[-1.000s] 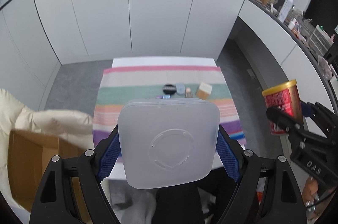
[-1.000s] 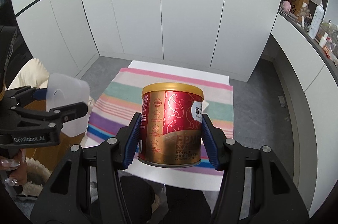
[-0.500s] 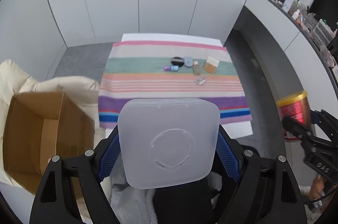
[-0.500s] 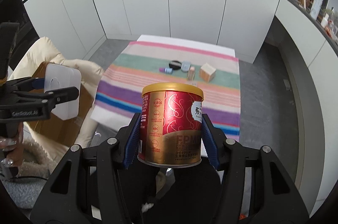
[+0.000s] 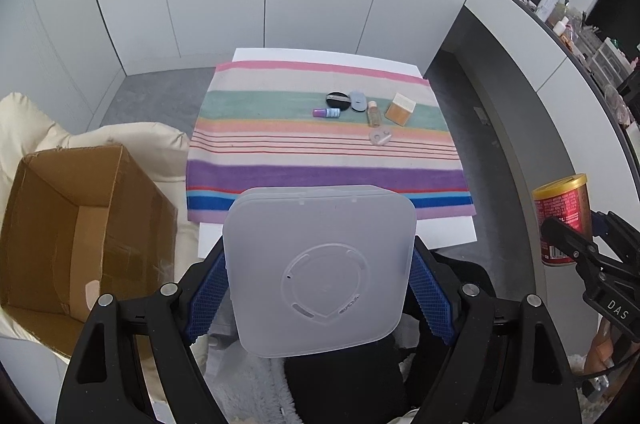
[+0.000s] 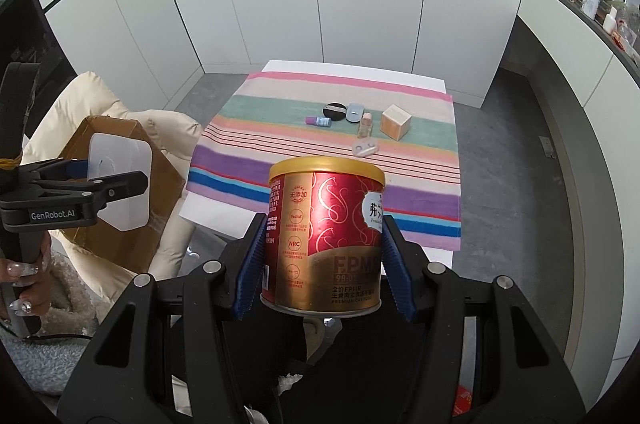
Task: Organize objects
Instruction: 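Lift the can and clear box and carry them toward the cardboard box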
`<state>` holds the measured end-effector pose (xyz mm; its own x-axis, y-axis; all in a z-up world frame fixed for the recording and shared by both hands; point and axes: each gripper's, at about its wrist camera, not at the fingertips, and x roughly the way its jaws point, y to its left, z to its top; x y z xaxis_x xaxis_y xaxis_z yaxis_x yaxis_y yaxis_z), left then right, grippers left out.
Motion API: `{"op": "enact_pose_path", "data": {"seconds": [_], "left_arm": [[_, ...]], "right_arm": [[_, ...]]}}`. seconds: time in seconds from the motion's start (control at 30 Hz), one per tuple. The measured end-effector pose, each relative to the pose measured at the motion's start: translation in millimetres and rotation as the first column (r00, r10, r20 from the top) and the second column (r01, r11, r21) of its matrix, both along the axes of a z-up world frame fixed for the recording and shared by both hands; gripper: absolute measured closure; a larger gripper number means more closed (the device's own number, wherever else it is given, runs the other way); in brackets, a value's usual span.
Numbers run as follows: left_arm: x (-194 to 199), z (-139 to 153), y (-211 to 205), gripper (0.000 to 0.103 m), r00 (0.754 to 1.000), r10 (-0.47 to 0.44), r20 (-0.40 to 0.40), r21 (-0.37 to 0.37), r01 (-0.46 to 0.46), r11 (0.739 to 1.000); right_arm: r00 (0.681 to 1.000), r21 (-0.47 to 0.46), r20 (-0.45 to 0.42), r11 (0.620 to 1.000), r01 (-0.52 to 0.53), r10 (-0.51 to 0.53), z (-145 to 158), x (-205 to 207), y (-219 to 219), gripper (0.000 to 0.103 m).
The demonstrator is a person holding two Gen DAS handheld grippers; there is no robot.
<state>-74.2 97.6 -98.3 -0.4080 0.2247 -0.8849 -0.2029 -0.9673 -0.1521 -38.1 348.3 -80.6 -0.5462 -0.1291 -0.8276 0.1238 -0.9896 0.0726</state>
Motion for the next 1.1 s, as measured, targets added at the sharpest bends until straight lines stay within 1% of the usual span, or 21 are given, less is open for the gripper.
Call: {"op": "enact_pose_path", "data": {"seconds": [0.23, 0.43, 0.57, 0.67, 0.87, 1.03, 1.1], "left_arm": [[0.9, -0.8, -9.2, 0.019, 1.0, 0.022, 0.014, 0.012, -0.023, 1.0], [8.8, 2.6, -19.6, 0.019, 0.999, 0.046, 0.002, 0.007, -0.046, 0.999], [16.3, 4.5, -34.4, 0.019, 0.997, 0.075, -0.006, 0.0, -0.075, 0.997], [23.4, 5.3, -53.2, 0.019, 0.994, 0.113, -0.009, -0.002, -0.113, 0.994], [41.2, 5.3, -102.1, 0.019, 0.976, 0.216, -0.007, -0.002, -0.216, 0.976], [62.0, 5.3, -148.0, 0.019, 0.95, 0.313, -0.007, 0.001, -0.313, 0.95], [72.6, 5.4, -166.9, 0.019, 0.937, 0.35, -0.009, 0.001, -0.35, 0.937]], "right_arm": [[1.0, 0.004, 0.002, 1.0, -0.009, 0.009, 0.2, 3.2, -3.5, 0.046], [0.999, -0.014, 0.001, 0.999, -0.035, 0.035, -0.7, 6.5, -13.9, 0.046], [0.999, -0.027, -0.001, 0.998, -0.052, 0.052, -0.8, 5.4, -25.9, 0.046], [0.996, -0.036, -0.002, 0.996, -0.084, 0.084, -0.4, 2.9, -42.5, 0.046], [0.983, -0.038, -0.011, 0.983, -0.182, 0.181, 1.5, 0.0, -88.2, 0.046], [0.961, -0.034, -0.013, 0.96, -0.278, 0.278, 1.7, 2.2, -135.4, 0.046], [0.946, -0.034, -0.01, 0.945, -0.325, 0.324, 0.9, 4.5, -158.1, 0.046]]}}
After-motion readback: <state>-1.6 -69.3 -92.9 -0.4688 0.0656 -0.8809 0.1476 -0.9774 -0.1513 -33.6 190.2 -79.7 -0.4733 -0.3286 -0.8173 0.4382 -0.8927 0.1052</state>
